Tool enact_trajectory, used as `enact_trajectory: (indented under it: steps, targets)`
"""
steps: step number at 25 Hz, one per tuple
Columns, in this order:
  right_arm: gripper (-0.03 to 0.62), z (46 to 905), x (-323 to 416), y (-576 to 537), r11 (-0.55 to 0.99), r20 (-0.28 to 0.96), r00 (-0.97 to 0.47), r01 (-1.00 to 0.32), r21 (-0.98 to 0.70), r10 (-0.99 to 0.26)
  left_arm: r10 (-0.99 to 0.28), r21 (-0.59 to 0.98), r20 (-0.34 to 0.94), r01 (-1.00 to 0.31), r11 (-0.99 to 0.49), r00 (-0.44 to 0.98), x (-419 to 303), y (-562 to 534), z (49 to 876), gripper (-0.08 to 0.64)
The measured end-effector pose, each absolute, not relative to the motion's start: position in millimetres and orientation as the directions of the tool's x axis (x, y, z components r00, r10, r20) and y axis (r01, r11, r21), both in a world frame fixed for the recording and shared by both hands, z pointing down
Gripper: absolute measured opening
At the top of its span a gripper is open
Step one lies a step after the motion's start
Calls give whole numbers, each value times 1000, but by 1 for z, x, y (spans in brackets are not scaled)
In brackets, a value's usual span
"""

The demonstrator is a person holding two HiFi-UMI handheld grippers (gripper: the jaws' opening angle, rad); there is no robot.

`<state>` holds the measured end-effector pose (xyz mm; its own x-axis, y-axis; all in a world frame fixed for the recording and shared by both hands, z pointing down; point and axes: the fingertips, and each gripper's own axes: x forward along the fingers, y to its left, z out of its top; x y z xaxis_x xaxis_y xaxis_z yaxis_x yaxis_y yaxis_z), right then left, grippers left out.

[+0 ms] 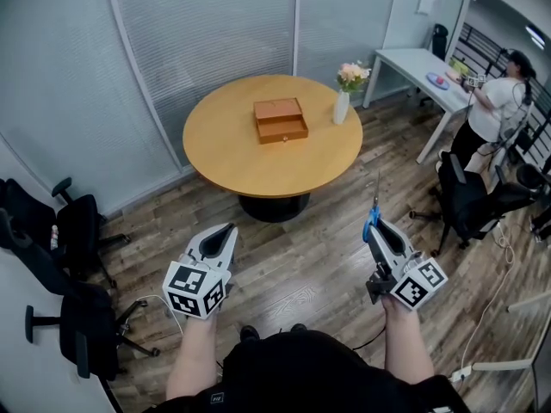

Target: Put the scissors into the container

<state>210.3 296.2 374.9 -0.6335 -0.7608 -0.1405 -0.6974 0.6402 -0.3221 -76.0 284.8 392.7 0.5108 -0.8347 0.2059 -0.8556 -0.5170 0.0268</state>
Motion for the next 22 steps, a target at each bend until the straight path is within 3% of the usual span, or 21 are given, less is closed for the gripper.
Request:
enact_trajectory:
  steps: [9,22]
  targets:
    - [98,389,248,283,646,-156,-639,-673,-359,-753,-816,-22,232,-836,-549,530,-26,279,393,26]
    - [98,406,234,163,571,-96,-579,-737,-361,-809,-798,48,222,-824,-564,560,-50,153,414,26]
